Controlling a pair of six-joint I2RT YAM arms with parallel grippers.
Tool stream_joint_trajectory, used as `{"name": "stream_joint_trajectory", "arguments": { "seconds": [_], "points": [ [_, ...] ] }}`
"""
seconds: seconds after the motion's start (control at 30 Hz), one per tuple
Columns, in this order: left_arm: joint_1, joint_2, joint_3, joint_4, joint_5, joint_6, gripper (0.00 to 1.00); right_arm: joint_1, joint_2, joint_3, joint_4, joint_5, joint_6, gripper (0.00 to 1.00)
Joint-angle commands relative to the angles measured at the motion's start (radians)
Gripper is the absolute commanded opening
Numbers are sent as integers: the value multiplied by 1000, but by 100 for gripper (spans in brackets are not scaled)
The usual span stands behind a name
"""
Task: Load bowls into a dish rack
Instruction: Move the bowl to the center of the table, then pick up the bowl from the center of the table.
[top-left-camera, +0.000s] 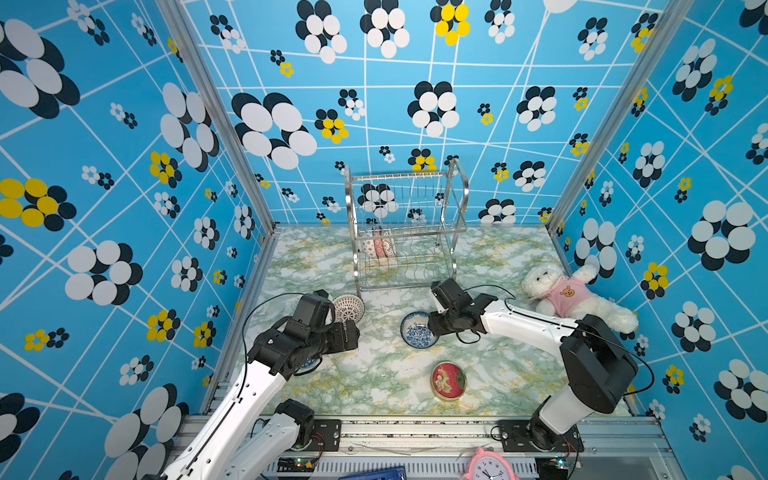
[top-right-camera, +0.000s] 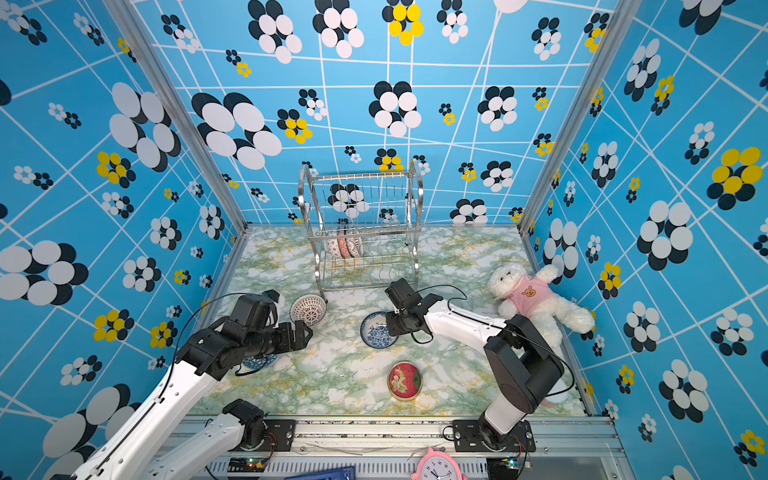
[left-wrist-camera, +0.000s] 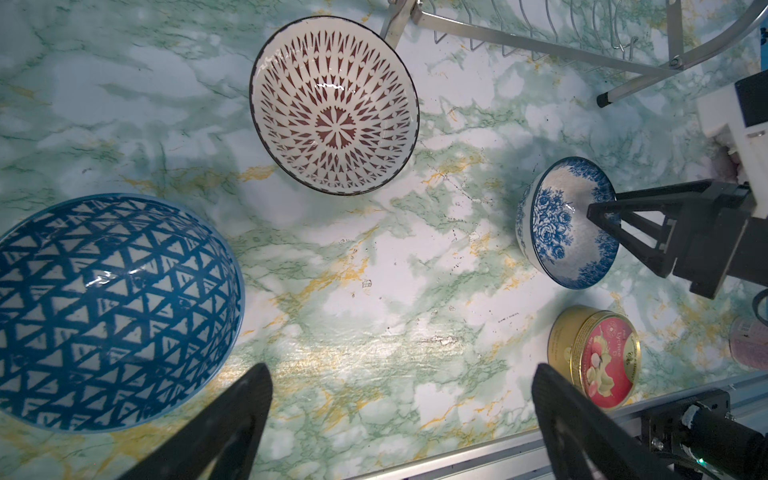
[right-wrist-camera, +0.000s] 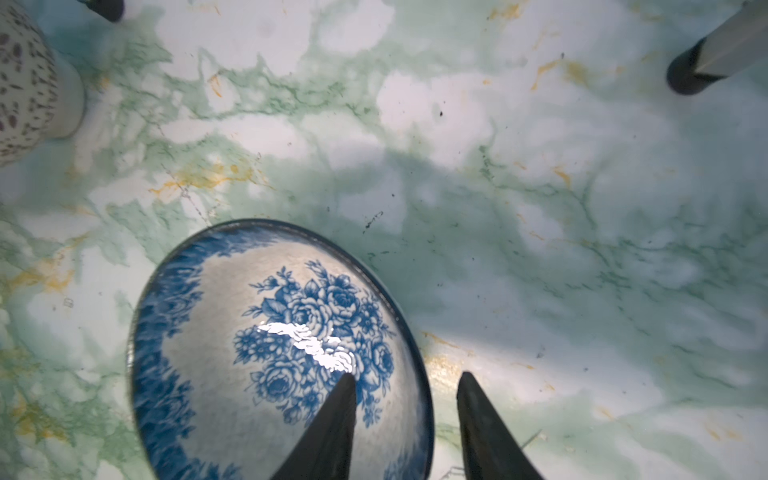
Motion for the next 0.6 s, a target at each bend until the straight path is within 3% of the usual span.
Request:
{"name": "stream_joint_trajectory", "arguments": {
  "seconds": [0.0,0.2,0.4,0.57],
  "points": [
    [9,-13,0,21,28,36,99,2,-84,11,-40,87,-11,50],
    [9,2,-5,35,69,72,99,3,-200,-14,-24,183,-47,53],
    [10,37,13,42,103,155,99,21,-247,-21,-16,146,-161,55],
    [21,64,-8,109,190,207,99,96,-220,14,-80,162,-256,56]
  ]
}}
